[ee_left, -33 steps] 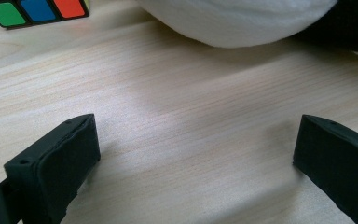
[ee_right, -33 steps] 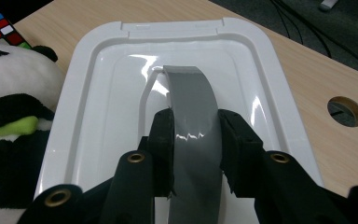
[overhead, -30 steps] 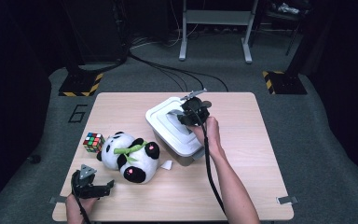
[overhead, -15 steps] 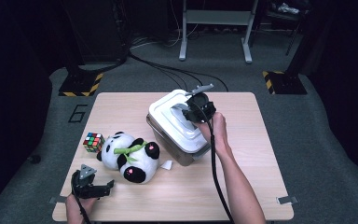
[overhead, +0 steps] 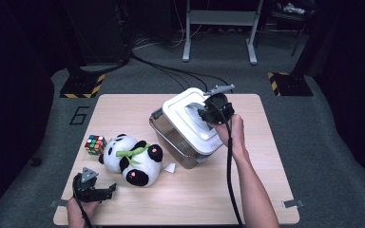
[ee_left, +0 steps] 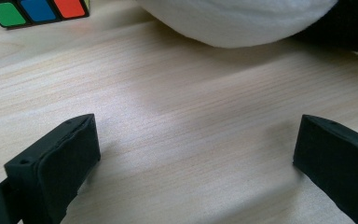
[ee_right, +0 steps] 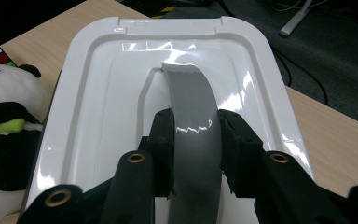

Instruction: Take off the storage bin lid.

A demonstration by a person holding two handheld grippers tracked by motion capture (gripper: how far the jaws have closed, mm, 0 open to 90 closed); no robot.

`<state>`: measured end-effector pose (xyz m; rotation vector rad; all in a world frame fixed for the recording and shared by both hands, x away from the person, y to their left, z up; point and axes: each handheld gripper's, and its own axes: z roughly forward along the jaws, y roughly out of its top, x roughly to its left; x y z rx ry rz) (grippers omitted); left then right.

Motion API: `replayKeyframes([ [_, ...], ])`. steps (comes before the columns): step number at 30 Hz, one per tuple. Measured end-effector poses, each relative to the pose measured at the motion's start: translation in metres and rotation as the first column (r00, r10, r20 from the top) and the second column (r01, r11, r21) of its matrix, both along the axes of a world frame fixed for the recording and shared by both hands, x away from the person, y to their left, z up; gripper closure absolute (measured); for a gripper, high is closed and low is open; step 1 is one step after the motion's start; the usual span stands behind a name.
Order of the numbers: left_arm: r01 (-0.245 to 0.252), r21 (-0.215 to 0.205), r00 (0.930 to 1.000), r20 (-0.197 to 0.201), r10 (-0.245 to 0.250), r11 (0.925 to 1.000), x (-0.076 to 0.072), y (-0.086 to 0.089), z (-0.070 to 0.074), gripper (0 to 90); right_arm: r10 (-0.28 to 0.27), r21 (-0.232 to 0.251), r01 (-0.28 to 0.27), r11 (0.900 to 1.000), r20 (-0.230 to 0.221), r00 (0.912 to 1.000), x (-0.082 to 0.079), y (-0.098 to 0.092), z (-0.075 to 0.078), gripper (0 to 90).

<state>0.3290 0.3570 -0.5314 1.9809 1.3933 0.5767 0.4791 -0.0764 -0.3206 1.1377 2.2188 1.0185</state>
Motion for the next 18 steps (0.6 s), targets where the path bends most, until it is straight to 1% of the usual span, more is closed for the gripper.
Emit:
replayKeyframes([
  [3, -0.002, -0.003, 1.0000, 0.005, 0.002, 1.0000, 0.000, 0.000, 0.000, 0.2, -0.015, 0.004, 0.015, 1.000, 0.001, 0.9999, -0.001, -0.009, 0.002, 67.2],
  [4, -0.001, -0.001, 1.0000, 0.000, 0.001, 1.0000, 0.000, 0.000, 0.000, 0.2, -0.022, 0.005, 0.021, 1.000, 0.001, 0.9998, -0.002, -0.012, 0.002, 67.2],
  [13, 0.000, 0.000, 1.0000, 0.001, 0.000, 1.0000, 0.000, 0.000, 0.000, 0.2, -0.080, 0.020, 0.079, 0.997, 0.011, 0.9968, -0.004, -0.040, 0.004, 67.2],
  [18, -0.001, 0.002, 1.0000, 0.001, 0.001, 1.0000, 0.000, 0.000, 0.000, 0.2, -0.104, 0.019, 0.104, 0.994, 0.025, 0.9942, -0.006, -0.054, 0.004, 67.2],
])
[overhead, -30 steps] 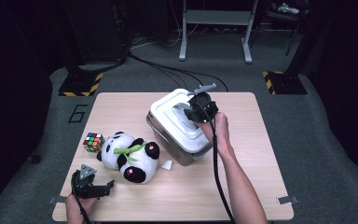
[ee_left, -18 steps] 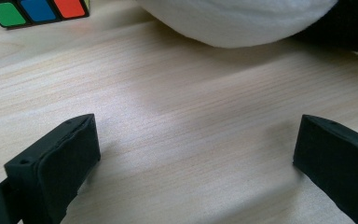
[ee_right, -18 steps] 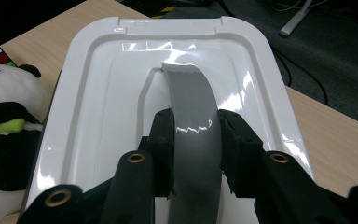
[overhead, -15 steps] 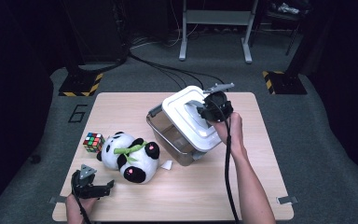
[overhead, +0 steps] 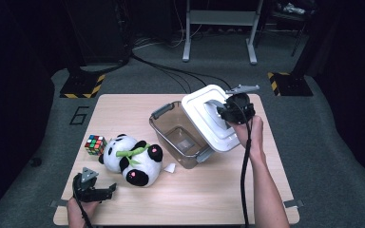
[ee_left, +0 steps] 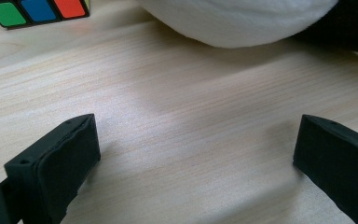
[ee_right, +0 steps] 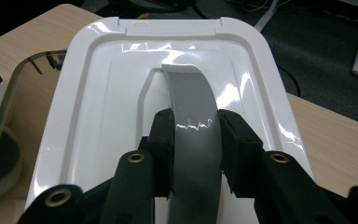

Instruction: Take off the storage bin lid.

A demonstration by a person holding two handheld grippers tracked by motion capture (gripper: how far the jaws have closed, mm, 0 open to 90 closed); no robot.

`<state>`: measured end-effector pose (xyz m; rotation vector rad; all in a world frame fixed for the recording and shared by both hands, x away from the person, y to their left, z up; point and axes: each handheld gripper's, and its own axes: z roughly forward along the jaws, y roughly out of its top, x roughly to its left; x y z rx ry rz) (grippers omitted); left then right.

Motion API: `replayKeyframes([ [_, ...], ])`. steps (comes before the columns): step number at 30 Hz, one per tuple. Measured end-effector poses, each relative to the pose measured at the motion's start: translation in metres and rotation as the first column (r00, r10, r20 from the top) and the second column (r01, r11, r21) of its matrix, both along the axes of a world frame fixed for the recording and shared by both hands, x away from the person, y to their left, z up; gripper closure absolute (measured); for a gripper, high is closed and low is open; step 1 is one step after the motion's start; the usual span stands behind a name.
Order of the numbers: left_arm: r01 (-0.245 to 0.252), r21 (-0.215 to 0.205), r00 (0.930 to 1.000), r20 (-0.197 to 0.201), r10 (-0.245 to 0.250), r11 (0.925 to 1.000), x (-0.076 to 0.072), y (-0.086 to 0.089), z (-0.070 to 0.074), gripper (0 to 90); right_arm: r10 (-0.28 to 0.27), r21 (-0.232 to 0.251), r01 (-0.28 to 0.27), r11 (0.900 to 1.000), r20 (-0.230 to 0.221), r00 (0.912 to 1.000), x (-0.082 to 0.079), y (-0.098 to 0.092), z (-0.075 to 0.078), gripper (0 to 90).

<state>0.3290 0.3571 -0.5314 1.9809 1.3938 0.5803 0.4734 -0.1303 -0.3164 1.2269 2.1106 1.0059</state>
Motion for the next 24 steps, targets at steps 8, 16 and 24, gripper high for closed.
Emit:
replayKeyframes([
  [8, -0.001, -0.004, 1.0000, 0.005, 0.001, 1.0000, 0.000, 0.000, -0.001, 0.2, -0.052, 0.004, 0.052, 0.999, 0.002, 0.9987, 0.001, -0.026, -0.004, 67.2],
  [16, -0.001, -0.002, 1.0000, 0.000, 0.001, 1.0000, 0.000, 0.000, 0.000, 0.2, -0.111, 0.011, 0.111, 0.994, 0.003, 0.9938, 0.002, -0.047, -0.009, 67.2],
  [24, 0.000, 0.001, 1.0000, -0.001, 0.000, 1.0000, 0.000, 0.000, 0.000, 0.2, -0.172, 0.004, 0.172, 0.985, -0.011, 0.9851, 0.008, -0.065, -0.021, 67.3],
])
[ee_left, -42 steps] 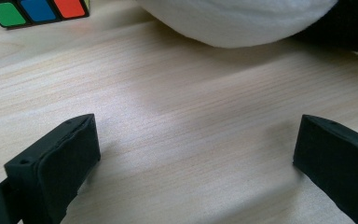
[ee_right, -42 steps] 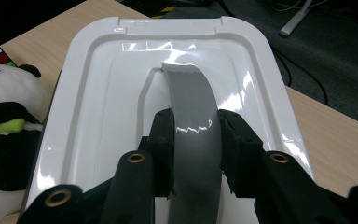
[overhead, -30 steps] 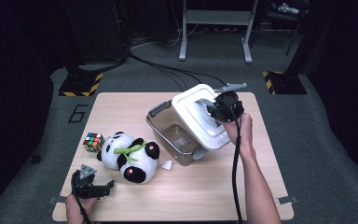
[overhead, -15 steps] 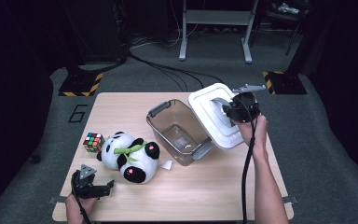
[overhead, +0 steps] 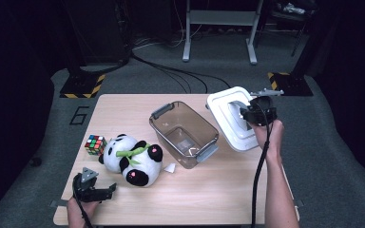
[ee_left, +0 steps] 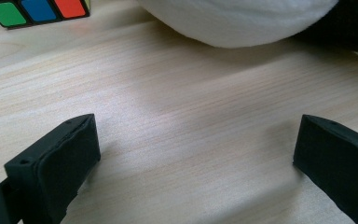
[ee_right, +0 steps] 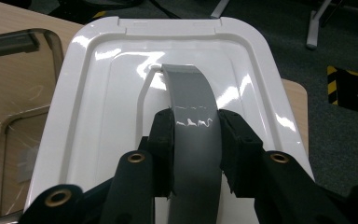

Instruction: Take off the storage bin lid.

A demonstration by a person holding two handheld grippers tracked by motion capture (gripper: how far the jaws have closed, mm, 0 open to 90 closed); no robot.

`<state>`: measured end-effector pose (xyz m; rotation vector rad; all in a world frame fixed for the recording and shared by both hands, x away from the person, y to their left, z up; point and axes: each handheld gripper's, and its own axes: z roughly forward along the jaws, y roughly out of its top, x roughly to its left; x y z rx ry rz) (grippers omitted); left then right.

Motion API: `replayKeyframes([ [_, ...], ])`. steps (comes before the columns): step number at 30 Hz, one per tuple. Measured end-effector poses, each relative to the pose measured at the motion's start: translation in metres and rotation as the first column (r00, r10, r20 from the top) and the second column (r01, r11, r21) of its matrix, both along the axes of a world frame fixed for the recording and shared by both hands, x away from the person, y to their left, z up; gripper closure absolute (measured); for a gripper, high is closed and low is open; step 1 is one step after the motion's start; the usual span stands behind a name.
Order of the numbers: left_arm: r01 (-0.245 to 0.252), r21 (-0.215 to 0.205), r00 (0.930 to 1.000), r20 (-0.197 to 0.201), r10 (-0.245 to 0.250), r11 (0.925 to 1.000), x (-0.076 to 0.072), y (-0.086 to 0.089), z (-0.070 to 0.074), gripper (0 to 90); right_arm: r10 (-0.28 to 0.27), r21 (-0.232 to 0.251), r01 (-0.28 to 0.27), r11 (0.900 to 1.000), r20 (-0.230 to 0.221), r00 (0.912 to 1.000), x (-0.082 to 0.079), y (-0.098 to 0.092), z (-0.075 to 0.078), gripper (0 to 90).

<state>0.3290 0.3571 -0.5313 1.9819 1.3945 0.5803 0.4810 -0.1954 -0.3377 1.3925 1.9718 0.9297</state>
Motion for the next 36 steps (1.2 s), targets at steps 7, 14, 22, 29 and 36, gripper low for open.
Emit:
replayKeyframes([
  [7, -0.003, -0.005, 1.0000, 0.009, 0.003, 1.0000, 0.000, 0.000, -0.001, 0.2, -0.056, 0.009, 0.056, 0.998, -0.026, 0.9981, 0.007, -0.013, -0.014, 67.2],
  [14, -0.001, -0.001, 1.0000, 0.002, 0.001, 1.0000, 0.000, 0.000, 0.000, 0.2, -0.097, 0.008, 0.098, 0.995, -0.048, 0.9941, 0.016, -0.019, -0.034, 67.2],
  [22, -0.002, -0.003, 1.0000, 0.006, 0.002, 1.0000, 0.000, 0.000, -0.001, 0.2, -0.134, 0.023, 0.137, 0.990, -0.084, 0.9874, 0.027, -0.020, -0.062, 67.2],
  [29, -0.002, 0.000, 1.0000, 0.001, 0.002, 1.0000, 0.000, 0.000, 0.000, 0.2, -0.179, 0.044, 0.185, 0.982, -0.125, 0.9760, 0.034, -0.021, -0.089, 67.2],
  [36, -0.004, -0.001, 1.0000, 0.002, 0.004, 1.0000, 0.000, 0.000, 0.000, 0.2, -0.224, 0.049, 0.235, 0.971, -0.158, 0.9616, 0.040, -0.022, -0.113, 67.1],
])
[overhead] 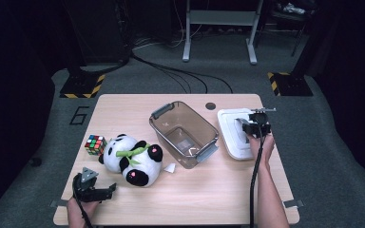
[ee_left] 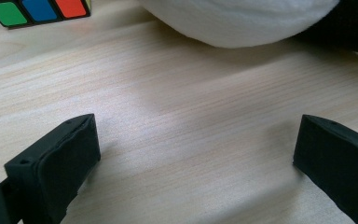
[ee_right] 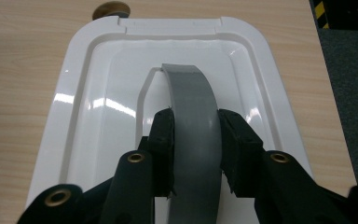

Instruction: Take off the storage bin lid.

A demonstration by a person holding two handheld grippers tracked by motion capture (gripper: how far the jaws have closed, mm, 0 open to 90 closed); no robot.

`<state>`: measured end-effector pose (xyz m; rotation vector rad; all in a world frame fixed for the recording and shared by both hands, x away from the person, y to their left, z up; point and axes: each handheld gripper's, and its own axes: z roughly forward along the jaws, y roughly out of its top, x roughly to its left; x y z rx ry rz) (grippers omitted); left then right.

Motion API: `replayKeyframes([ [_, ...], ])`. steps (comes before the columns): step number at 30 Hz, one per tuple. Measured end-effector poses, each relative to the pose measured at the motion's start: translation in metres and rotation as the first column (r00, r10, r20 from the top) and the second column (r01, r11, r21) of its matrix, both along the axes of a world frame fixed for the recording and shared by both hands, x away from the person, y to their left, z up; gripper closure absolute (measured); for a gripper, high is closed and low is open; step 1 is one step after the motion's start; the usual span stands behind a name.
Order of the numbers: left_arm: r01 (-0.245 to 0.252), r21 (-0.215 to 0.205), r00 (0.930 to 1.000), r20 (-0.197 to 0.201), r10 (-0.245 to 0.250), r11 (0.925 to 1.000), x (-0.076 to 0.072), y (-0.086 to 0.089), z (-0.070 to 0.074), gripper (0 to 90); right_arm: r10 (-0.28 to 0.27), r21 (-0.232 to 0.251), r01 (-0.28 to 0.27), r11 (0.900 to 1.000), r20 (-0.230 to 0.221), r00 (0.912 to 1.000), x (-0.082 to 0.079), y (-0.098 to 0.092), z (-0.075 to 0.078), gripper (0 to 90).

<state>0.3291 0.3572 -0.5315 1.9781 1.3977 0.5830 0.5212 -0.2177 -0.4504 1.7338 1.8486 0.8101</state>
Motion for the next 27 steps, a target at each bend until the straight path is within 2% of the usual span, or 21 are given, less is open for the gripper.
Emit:
replayKeyframes([
  [5, 0.000, 0.000, 1.0000, 0.001, 0.000, 1.0000, 0.000, 0.000, 0.000, 0.2, -0.035, 0.002, 0.035, 0.999, -0.039, 0.9986, 0.003, -0.001, -0.013, 67.1],
  [6, 0.001, 0.001, 1.0000, -0.001, -0.001, 1.0000, 0.000, 0.000, 0.000, 0.2, -0.039, 0.001, 0.039, 0.999, -0.030, 0.9988, 0.003, -0.001, -0.015, 67.1],
  [10, -0.001, -0.003, 1.0000, 0.005, 0.002, 1.0000, 0.000, 0.000, 0.000, 0.2, -0.047, -0.001, 0.047, 0.999, -0.052, 0.9976, 0.004, -0.001, -0.020, 67.0],
  [17, 0.000, -0.002, 1.0000, 0.003, 0.000, 1.0000, 0.000, 0.000, 0.000, 0.2, -0.045, -0.019, 0.044, 0.999, -0.067, 0.9967, 0.007, 0.001, -0.027, 66.7],
  [23, 0.000, 0.000, 1.0000, 0.000, 0.000, 1.0000, 0.000, 0.000, 0.000, 0.2, -0.035, -0.013, 0.034, 0.999, -0.063, 0.9974, 0.007, 0.000, -0.027, 66.2],
  [24, -0.001, 0.000, 1.0000, 0.000, 0.001, 1.0000, 0.000, 0.000, 0.000, 0.2, -0.035, -0.011, 0.035, 0.999, -0.068, 0.9971, 0.007, -0.001, -0.027, 65.7],
  [27, -0.001, 0.000, 1.0000, 0.000, 0.001, 1.0000, 0.000, 0.000, 0.000, 0.2, -0.030, 0.006, 0.031, 1.000, -0.066, 0.9974, 0.007, -0.003, -0.027, 56.9],
])
